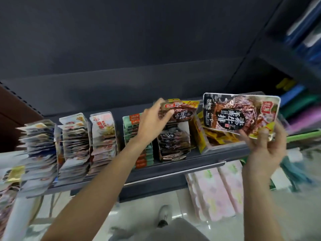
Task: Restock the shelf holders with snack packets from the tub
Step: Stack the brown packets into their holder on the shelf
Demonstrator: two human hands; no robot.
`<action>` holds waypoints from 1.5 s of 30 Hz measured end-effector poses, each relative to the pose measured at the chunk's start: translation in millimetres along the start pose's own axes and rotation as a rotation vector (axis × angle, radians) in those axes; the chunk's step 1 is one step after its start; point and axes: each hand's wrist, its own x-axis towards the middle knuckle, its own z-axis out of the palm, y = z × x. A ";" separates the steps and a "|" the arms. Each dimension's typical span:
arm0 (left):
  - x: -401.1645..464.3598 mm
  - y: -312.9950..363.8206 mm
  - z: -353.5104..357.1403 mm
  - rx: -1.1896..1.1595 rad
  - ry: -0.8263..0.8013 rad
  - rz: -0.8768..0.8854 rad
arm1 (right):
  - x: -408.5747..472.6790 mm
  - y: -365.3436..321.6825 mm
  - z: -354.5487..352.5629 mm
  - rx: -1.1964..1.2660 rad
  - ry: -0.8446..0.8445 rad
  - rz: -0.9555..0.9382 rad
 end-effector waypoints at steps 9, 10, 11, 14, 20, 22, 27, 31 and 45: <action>-1.6 -5.7 -31.0 0.400 0.003 0.073 | 28.3 19.3 18.3 0.022 -0.077 0.087; -5.2 -7.5 -31.5 0.455 -0.030 0.105 | 29.0 20.6 20.4 0.030 -0.088 0.093; -7.9 -9.3 -29.7 0.512 -0.074 0.145 | 29.2 21.6 22.4 0.033 -0.105 0.097; -10.7 -13.8 -13.2 0.730 -0.284 0.270 | 31.2 25.1 28.3 -0.002 -0.206 0.064; -19.7 -22.4 8.5 1.026 -0.550 0.293 | 43.2 28.4 56.6 -0.121 -0.676 -0.254; -22.3 -24.1 4.6 0.982 -0.510 0.296 | 43.5 35.3 74.2 -0.233 -0.864 -0.350; -31.6 -27.0 0.5 0.963 -0.436 0.270 | 36.8 59.3 109.9 -0.597 -1.163 -0.576; -36.2 -32.5 1.9 0.947 -0.387 0.238 | 38.9 71.2 113.1 -0.898 -1.398 -0.539; -112.6 -25.9 -90.9 0.211 0.630 0.240 | -83.9 -12.6 117.5 -0.365 -0.986 -0.555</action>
